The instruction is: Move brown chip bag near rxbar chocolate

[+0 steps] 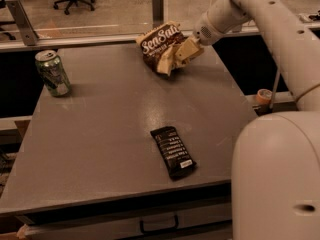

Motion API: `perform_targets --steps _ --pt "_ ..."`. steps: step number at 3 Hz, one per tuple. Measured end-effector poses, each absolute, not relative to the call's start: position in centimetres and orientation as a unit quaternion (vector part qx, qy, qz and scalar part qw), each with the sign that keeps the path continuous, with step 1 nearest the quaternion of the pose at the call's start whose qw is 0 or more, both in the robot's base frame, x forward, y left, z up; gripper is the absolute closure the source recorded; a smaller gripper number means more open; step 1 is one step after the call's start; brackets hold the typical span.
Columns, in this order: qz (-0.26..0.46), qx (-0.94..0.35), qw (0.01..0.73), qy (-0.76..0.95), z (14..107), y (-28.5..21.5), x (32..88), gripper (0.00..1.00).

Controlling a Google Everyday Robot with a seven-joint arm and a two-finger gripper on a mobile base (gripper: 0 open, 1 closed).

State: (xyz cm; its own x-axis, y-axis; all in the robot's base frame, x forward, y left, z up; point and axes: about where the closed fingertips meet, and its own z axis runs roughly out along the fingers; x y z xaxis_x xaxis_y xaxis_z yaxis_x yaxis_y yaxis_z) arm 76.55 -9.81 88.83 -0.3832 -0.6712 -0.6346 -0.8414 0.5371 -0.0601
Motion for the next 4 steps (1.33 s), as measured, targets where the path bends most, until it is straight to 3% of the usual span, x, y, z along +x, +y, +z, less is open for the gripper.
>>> perform_targets --steps 1,4 --pt "0.137 -0.523 0.325 0.776 93.1 -9.7 71.5 1.0" --pt "0.126 -0.666 0.227 0.699 89.3 -14.0 62.5 0.99"
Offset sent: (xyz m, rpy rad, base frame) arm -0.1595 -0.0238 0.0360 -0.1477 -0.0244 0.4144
